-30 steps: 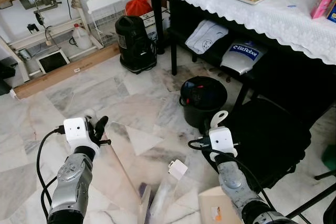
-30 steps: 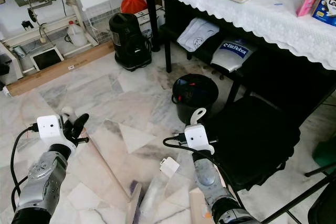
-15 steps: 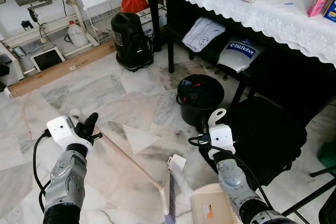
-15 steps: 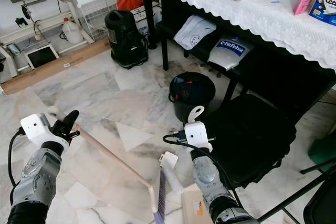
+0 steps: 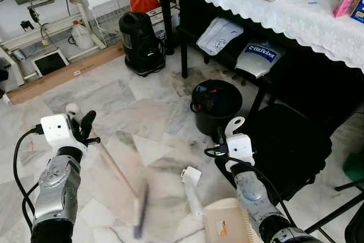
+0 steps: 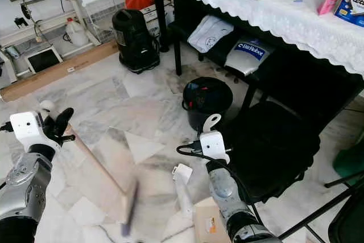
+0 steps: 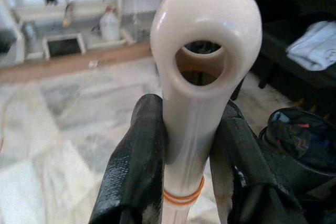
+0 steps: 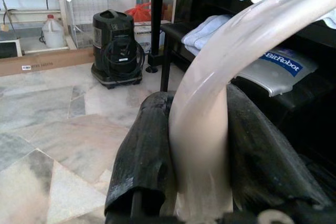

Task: Sweep floor

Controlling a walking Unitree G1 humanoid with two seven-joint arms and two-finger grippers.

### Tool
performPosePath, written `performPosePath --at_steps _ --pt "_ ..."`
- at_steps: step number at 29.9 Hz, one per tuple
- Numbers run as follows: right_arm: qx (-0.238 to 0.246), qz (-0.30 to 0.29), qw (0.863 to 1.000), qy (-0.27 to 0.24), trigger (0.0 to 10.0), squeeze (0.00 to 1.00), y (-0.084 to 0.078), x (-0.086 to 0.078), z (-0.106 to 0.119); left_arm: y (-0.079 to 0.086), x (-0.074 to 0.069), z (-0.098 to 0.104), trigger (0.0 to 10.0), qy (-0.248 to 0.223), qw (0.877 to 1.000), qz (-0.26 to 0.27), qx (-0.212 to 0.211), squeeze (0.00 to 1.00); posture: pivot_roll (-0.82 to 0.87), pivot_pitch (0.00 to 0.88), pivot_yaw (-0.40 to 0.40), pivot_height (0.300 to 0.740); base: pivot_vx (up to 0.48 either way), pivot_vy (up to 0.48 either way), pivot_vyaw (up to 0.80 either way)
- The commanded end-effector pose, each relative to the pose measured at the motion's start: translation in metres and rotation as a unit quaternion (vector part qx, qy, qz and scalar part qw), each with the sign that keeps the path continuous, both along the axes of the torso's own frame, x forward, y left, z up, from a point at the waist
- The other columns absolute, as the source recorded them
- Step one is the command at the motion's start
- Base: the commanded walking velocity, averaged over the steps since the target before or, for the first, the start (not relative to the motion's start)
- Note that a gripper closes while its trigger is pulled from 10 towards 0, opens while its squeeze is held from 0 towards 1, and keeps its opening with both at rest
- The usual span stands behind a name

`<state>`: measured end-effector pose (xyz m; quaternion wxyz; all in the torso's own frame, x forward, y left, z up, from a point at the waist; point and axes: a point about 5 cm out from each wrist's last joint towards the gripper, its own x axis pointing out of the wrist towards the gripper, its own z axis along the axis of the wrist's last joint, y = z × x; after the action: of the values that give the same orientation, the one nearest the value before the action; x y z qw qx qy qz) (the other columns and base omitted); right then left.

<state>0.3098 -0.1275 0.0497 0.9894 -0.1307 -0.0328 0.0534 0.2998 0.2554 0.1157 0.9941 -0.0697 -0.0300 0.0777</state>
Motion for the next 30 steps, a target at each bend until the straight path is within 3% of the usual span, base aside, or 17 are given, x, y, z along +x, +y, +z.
performPosePath --at_steps 1,5,13,23,30 --pt "0.018 -0.006 1.0 0.025 10.0 0.0 0.003 -0.005 -0.009 0.002 -0.002 -0.007 10.0 -0.001 1.0 0.018 -0.025 0.0 0.06 0.136 0.078 0.74 0.0 0.0 0.0" --pt "0.017 -0.007 1.0 0.018 10.0 0.0 0.001 -0.003 -0.006 0.0 -0.003 -0.013 10.0 0.0 0.999 0.032 -0.03 0.0 0.05 0.144 0.074 0.74 0.0 0.0 0.0" --pt "0.016 -0.003 1.0 0.015 10.0 0.0 0.0 -0.004 -0.006 -0.025 0.004 -0.037 10.0 0.044 0.994 -0.002 -0.098 0.0 0.05 0.153 0.069 0.74 0.0 0.0 0.0" --pt "0.015 -0.005 1.0 0.017 10.0 0.0 -0.002 -0.004 -0.006 -0.039 0.006 -0.037 10.0 0.041 0.984 -0.056 -0.164 0.0 0.05 0.161 0.067 0.74 0.0 0.0 0.0" --pt "0.016 -0.005 1.0 0.014 10.0 0.0 0.001 -0.001 -0.003 -0.042 0.008 -0.029 10.0 0.037 0.98 -0.097 -0.167 0.0 0.05 0.154 0.066 0.74 0.0 0.0 0.0"
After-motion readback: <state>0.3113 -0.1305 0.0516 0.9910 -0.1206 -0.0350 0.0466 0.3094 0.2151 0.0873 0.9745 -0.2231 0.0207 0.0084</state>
